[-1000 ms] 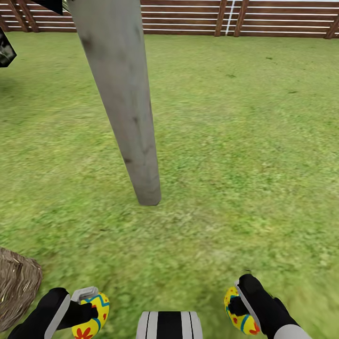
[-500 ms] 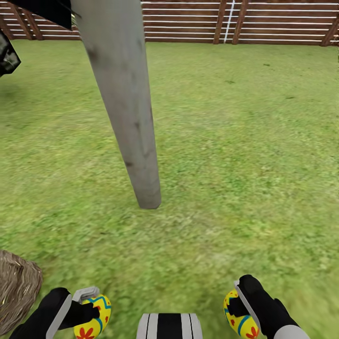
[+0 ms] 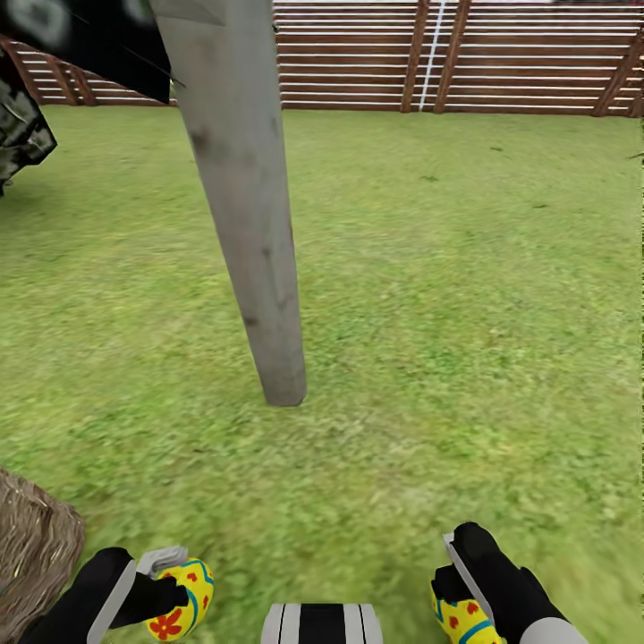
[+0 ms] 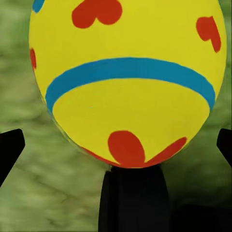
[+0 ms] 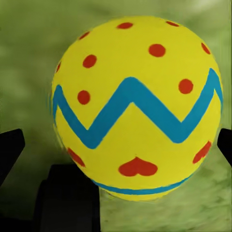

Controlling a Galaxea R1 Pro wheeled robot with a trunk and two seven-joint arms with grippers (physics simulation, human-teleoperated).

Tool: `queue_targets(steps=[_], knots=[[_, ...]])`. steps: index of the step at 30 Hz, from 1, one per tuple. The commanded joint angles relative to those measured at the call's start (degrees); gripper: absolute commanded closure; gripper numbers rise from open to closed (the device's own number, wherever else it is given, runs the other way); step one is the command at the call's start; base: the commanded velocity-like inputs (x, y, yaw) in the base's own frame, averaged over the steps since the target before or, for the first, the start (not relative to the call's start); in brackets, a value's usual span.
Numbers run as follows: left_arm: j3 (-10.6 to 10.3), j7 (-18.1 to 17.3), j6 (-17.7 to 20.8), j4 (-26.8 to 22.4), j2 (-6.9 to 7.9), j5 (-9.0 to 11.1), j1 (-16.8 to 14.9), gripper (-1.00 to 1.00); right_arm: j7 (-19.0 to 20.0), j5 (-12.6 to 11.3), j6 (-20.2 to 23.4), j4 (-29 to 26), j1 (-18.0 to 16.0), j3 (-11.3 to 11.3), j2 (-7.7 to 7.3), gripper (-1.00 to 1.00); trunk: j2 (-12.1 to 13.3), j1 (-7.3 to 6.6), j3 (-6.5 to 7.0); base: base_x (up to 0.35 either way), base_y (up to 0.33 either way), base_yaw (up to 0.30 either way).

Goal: Take the three Easter eggs out of the wicker basket on the lawn in the garden, then place them on the lawn next to a single tree (choose any tree) so that all three eggs are next to the same tree and none are left in the basket.

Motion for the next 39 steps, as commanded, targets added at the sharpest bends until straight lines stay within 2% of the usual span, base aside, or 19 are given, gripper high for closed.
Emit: queue_targets(steps=[1, 5, 12, 17, 20, 24, 32, 39], knots=[[0.11, -0.37, 0.25, -0.05, -0.01, -0.24, -0.01, -1.00, -0.03, 0.10, 0.27, -0.03, -0.04, 0.29, -0.04, -1.00, 0.00, -0.06, 0.19, -0.118, 0.000, 0.000], [0.14, -0.38, 0.25, -0.05, -0.01, -0.24, -0.01, -1.00, -0.02, 0.04, 0.19, 0.11, -0.04, 0.31, 0.00, -1.00, 0.05, -0.17, 1.08, -0.019, 0.000, 0.000], [0.12, -0.45, 0.17, -0.21, -0.01, -0.24, -0.01, -1.00, 0.00, -0.02, 0.08, 0.08, -0.03, 0.28, -0.06, -1.00, 0.05, -0.17, 1.08, 0.000, 0.000, 0.000], [0.06, -0.50, 0.10, -0.31, -0.01, -0.24, -0.01, -1.00, 0.33, -0.34, -2.96, 0.51, -0.03, 0.24, -0.09, -1.00, 0.05, -0.17, 1.08, 0.000, 0.000, 0.000], [0.02, -0.54, 0.15, -0.31, -0.01, -0.24, -0.01, -1.00, 0.44, -0.47, -3.11, 0.47, -0.03, 0.35, 0.00, -1.00, 0.05, -0.17, 1.08, 0.000, 0.000, 0.000], [0.02, -0.55, 0.08, -0.29, -0.01, -0.24, -0.01, -1.00, 0.36, -0.38, -2.94, 0.47, -0.04, 0.33, 0.95, -1.00, 0.05, -0.17, 1.08, 0.000, 0.000, 0.000], [0.08, -0.60, 0.15, -0.28, -0.01, -0.21, -0.01, -1.00, 0.18, -0.43, -2.90, 0.47, -0.06, 0.23, 1.05, -1.00, 0.05, -0.17, 1.08, -0.008, 0.000, 0.000], [0.02, -0.54, 0.08, -0.22, -0.61, -0.27, -0.01, -1.00, 0.16, -0.51, -2.90, 0.47, -0.03, 0.22, 1.05, -1.00, 0.15, -0.35, 2.63, -0.257, 0.000, 0.000]])
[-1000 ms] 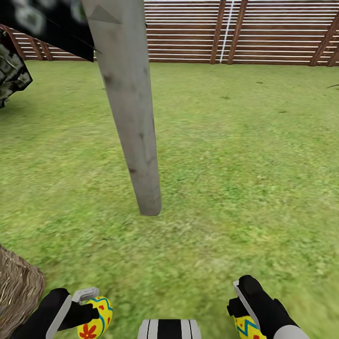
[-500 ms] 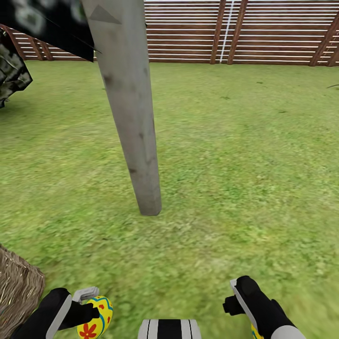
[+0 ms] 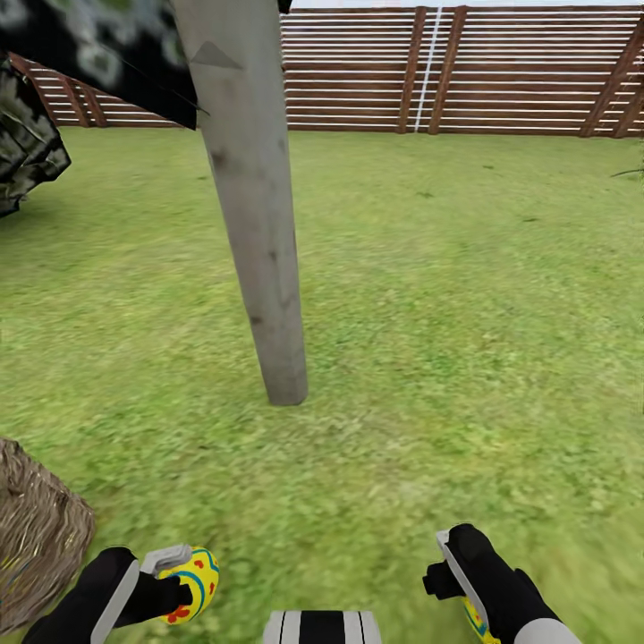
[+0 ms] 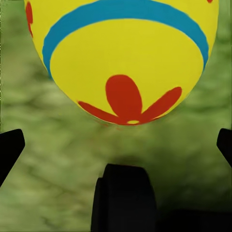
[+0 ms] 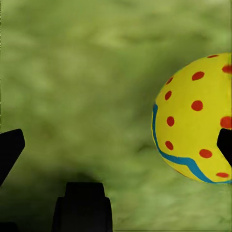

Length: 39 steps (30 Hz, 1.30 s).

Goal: Take the three Easter eggs out of the wicker basket on the lawn in the garden, then place them on the lawn next to a single tree (choose any tree) so that all three eggs are next to the same tree and none are left in the basket.

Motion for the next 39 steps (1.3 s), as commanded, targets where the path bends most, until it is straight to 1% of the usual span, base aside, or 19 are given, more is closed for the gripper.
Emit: queue_targets(steps=[1, 2, 17, 30, 33, 39], knots=[[0.12, -0.36, 0.25, -0.05, -0.02, -0.22, -0.01, -1.00, -0.06, 0.06, 0.27, -0.07, -0.01, 0.27, -0.06, -1.00, 0.00, -0.04, 0.19, -0.034, 0.000, 0.000], [0.12, -0.36, 0.25, -0.06, -0.02, -0.21, -0.01, -1.00, -0.06, 0.06, 0.27, -0.07, -0.02, 0.27, -0.06, -1.00, 0.01, -0.07, 0.41, -0.018, 0.000, 0.000], [0.12, -0.45, 0.27, -0.06, -0.10, -0.21, -0.01, -1.00, -0.06, 0.06, 0.16, -0.07, -0.02, 0.19, -0.06, -1.00, 0.01, -0.07, 0.41, -0.001, 0.000, 0.000], [0.12, -0.45, 0.34, -0.23, -0.03, -0.27, -0.01, -1.00, -0.07, 0.14, 0.18, -0.07, -0.02, 0.19, 0.00, -1.00, 0.19, -0.40, 3.29, 0.000, 0.000, 0.000], [0.12, -0.40, 0.32, -0.23, -0.03, -0.29, -0.01, -1.00, -0.07, 0.15, 0.17, -0.07, -0.03, 0.19, 0.03, -1.00, 0.23, -0.48, 3.95, -0.145, 0.000, 0.000], [0.09, -0.36, 0.25, -0.23, -0.11, -0.29, -0.01, -1.00, -0.07, 0.15, 0.10, -0.07, -0.06, 0.27, 0.03, -1.00, 0.31, -0.64, 5.28, -0.008, 0.000, 0.000]])
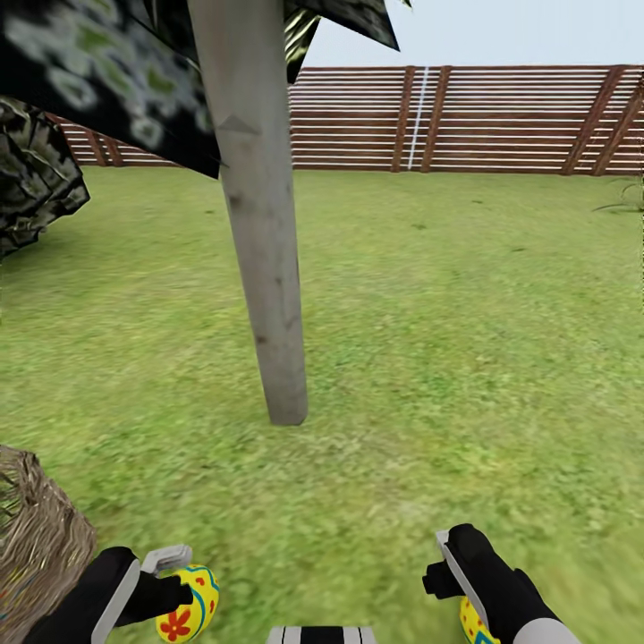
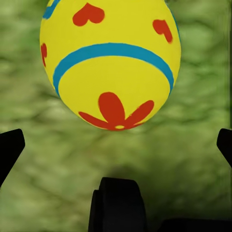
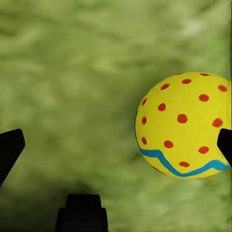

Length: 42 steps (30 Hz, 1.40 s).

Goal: Take the three Easter eggs out of the wicker basket on the lawn in the garden, then place them on the lawn next to a single tree (choose any tree) so that all three eggs are next to the same tree and none are left in the basket.

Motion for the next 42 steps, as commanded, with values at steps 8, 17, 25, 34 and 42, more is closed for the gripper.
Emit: queue_targets(steps=[8, 17, 25, 34, 42], knots=[[0.15, -0.36, 0.25, -0.05, -0.01, -0.23, -0.02, -1.00, -0.08, 0.16, 0.27, -0.04, 0.02, 0.27, -0.06, -1.00, 0.09, -0.21, 1.73, 0.000, 0.000, 0.000], [0.15, -0.36, 0.25, -0.05, -0.01, -0.23, -0.02, -1.00, -0.13, 0.09, 0.34, -0.07, -0.02, 0.27, -0.06, -1.00, 0.21, -0.45, 3.73, 0.000, 0.000, 0.000], [0.15, -0.40, 0.34, -0.13, -0.01, -0.23, -0.02, -1.00, -0.14, -0.01, 0.38, -0.06, 0.00, 0.27, -0.06, -1.00, 0.32, -0.65, 5.50, 0.000, 0.000, 0.000], [0.15, -0.40, 0.34, -0.14, -0.01, -0.23, -0.02, -1.00, -0.14, -0.02, 0.45, -0.07, 0.02, 0.27, -0.06, -1.00, 0.44, -0.88, 7.49, 0.000, 0.000, 0.000], [0.14, -0.42, 0.34, -0.14, -0.01, -0.23, -0.02, -1.00, -0.14, -0.02, 0.45, -0.07, 0.00, 0.19, -0.06, -1.00, 0.55, -1.09, 9.26, 0.000, 0.000, 0.000]])
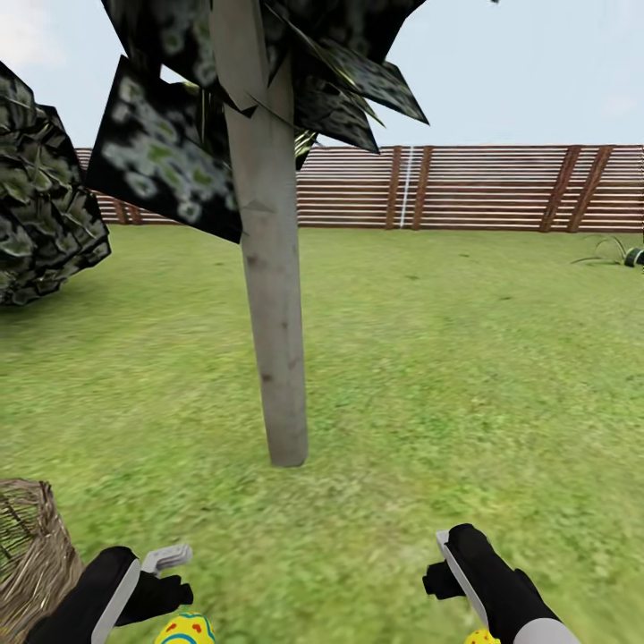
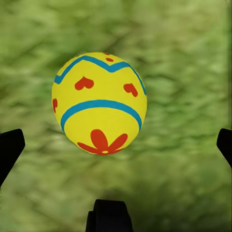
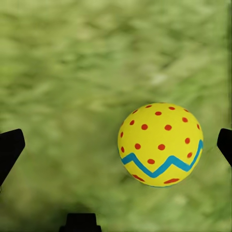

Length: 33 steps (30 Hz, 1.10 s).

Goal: Take the three Easter eggs out of the wicker basket on the lawn in the garden, then place them on the lawn next to a single tree (choose any tree) so that all three eggs are next to the same tree and none are left in the basket.

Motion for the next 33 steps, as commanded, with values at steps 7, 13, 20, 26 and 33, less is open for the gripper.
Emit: queue_targets(steps=[7, 13, 20, 26, 33], knots=[[0.08, -0.37, 0.33, -0.05, -0.10, -0.23, -0.02, -1.00, -0.07, 0.06, 0.27, -0.07, -0.03, 0.27, -0.06, -1.00, 0.08, -0.19, 1.50, 0.000, 0.000, 0.000], [0.10, -0.36, 0.34, -0.05, -0.10, -0.23, -0.02, -1.00, -0.11, 0.06, 0.27, -0.07, -0.02, 0.27, -0.06, -1.00, 0.16, -0.34, 2.83, 0.000, 0.000, 0.000], [0.11, -0.37, 0.34, -0.05, -0.10, -0.23, -0.02, -1.00, -0.14, 0.06, 0.27, -0.07, -0.02, 0.27, -0.06, -1.00, 0.25, -0.53, 4.38, 0.000, 0.000, 0.000], [0.06, -0.35, 0.34, -0.05, -0.10, -0.23, -0.02, -1.00, -0.15, 0.06, 0.27, -0.07, -0.05, 0.27, -0.07, -1.00, 0.33, -0.68, 5.71, 0.000, 0.000, 0.000], [0.09, -0.39, 0.43, -0.05, -0.10, -0.23, -0.02, -1.00, -0.15, 0.06, 0.29, -0.07, -0.01, 0.27, -0.08, -1.00, 2.75, -2.02, 7.01, 0.000, 0.000, 0.000]])
